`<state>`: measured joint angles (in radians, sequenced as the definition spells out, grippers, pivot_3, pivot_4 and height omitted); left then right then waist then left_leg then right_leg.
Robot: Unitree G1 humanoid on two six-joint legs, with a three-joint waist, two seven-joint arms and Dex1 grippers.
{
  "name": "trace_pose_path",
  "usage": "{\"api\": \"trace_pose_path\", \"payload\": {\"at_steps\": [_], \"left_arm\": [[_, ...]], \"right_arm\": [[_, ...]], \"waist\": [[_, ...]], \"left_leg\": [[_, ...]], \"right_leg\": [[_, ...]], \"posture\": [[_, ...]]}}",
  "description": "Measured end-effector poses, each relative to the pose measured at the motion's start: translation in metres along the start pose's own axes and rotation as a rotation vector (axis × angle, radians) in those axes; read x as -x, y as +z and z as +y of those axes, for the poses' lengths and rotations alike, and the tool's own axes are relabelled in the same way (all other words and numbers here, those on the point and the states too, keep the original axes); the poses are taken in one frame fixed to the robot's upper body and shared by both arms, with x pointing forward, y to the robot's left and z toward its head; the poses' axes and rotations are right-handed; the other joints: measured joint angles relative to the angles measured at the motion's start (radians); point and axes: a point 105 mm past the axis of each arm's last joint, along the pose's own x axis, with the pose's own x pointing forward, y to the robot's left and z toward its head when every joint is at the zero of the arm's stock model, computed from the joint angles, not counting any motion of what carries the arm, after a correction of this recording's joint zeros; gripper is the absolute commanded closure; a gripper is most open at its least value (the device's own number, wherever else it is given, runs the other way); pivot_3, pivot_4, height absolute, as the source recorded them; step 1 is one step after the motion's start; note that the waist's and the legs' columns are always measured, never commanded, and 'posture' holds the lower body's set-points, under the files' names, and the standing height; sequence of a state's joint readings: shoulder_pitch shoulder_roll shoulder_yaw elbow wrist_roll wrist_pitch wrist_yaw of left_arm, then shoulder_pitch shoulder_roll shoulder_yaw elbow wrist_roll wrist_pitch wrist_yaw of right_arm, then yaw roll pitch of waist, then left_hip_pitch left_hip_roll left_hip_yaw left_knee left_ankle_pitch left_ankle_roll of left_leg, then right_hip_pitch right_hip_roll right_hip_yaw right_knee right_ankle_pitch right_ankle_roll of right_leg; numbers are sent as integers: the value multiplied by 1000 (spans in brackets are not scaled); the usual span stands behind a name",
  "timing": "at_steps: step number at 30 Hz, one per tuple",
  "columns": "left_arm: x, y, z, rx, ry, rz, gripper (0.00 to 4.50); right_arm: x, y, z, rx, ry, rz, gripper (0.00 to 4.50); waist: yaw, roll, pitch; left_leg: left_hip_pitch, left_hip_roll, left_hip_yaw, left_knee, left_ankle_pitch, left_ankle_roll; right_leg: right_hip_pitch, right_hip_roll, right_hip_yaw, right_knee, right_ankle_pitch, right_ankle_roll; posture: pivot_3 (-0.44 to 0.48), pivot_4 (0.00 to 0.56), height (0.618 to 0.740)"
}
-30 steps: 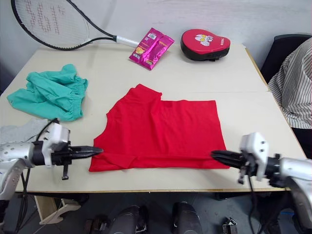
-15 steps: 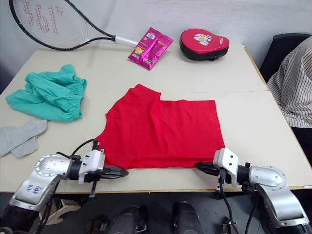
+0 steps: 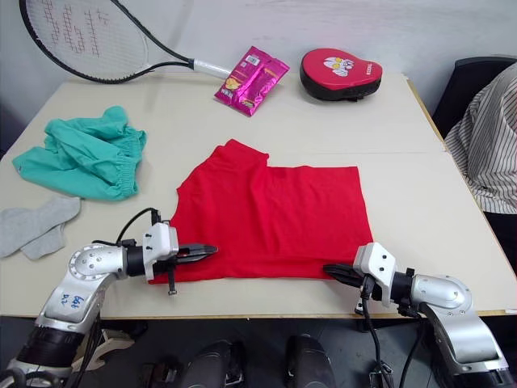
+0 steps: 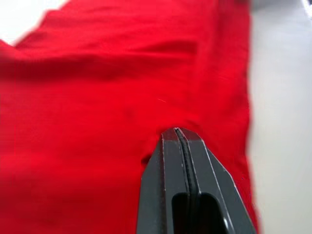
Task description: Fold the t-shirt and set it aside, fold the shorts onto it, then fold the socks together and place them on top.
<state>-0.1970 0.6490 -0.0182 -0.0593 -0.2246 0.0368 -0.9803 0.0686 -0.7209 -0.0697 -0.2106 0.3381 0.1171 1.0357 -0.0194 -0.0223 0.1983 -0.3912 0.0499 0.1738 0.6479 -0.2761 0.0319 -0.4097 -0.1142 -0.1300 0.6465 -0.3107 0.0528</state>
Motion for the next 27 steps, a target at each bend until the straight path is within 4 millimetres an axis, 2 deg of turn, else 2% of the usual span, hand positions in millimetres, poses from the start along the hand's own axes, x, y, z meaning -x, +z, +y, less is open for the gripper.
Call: {"api": "trace_pose_path", "payload": {"at_steps": [4, 9, 10, 13, 16, 18, 21, 23, 27], "left_arm": [[0, -8, 10, -12, 43, 26, 4500], [3, -1, 31, -67, 142, 7, 4500], [6, 1, 34, -51, 155, -12, 4500], [36, 10, 38, 40, 126, -37, 4500], [62, 15, 24, 88, 25, 2, 4500], [67, 13, 7, 129, -60, 25, 4500], [63, 7, -8, 132, -121, 51, 4500], [53, -1, -13, 97, -127, 65, 4500], [35, -18, -14, 101, -93, 66, 4500]], "right_arm": [[3, -5, -2, -25, -35, 16, 4482], [8, -6, -9, -27, -98, 20, 4482], [9, -5, -10, -27, -108, 13, 4482], [14, 2, -14, -21, -129, -37, 4482], [14, 8, -8, -15, -103, -67, 4482], [9, 12, 1, -7, -59, -76, 4482], [1, 11, 8, 1, -25, -71, 4482], [-10, 11, 12, 14, -9, -79, 4482], [-22, 6, 8, 44, -4, -67, 4482]], "waist": [[-2, 0, 0], [0, 0, 0], [-2, 0, 0], [-11, 0, 0], [-12, 0, 0], [-8, 1, 0], [2, 1, 0], [7, 1, 0], [15, 1, 0]], "left_leg": [[0, 0, 0, 0, 1, 2], [0, 0, 0, 0, 1, 2], [0, 0, 0, -1, 1, 2], [0, 1, 0, -1, 4, -3], [0, 1, 0, -2, 4, -3], [0, 1, 0, -1, 1, -7], [0, 0, 0, -1, -2, -3], [0, 0, 0, -1, -2, -3], [-1, 0, 0, -1, -2, -3]], "right_leg": [[0, 0, 0, 0, 0, 0], [0, 0, 0, 0, 0, 0], [0, 0, 0, 0, 0, 0], [0, 1, -1, 0, 0, 0], [0, 1, 0, 0, -1, -1], [0, 1, 0, -1, -1, -1], [0, 0, 0, -2, 0, 0], [0, 0, 0, -3, 1, -1], [-2, 0, 0, -2, 1, -1]], "posture": [[0, 150, 740], [0, 150, 740], [0, 150, 740], [0, 150, 740], [0, 150, 740], [0, 150, 740], [0, 150, 740], [0, 150, 740], [0, 150, 740]]}}
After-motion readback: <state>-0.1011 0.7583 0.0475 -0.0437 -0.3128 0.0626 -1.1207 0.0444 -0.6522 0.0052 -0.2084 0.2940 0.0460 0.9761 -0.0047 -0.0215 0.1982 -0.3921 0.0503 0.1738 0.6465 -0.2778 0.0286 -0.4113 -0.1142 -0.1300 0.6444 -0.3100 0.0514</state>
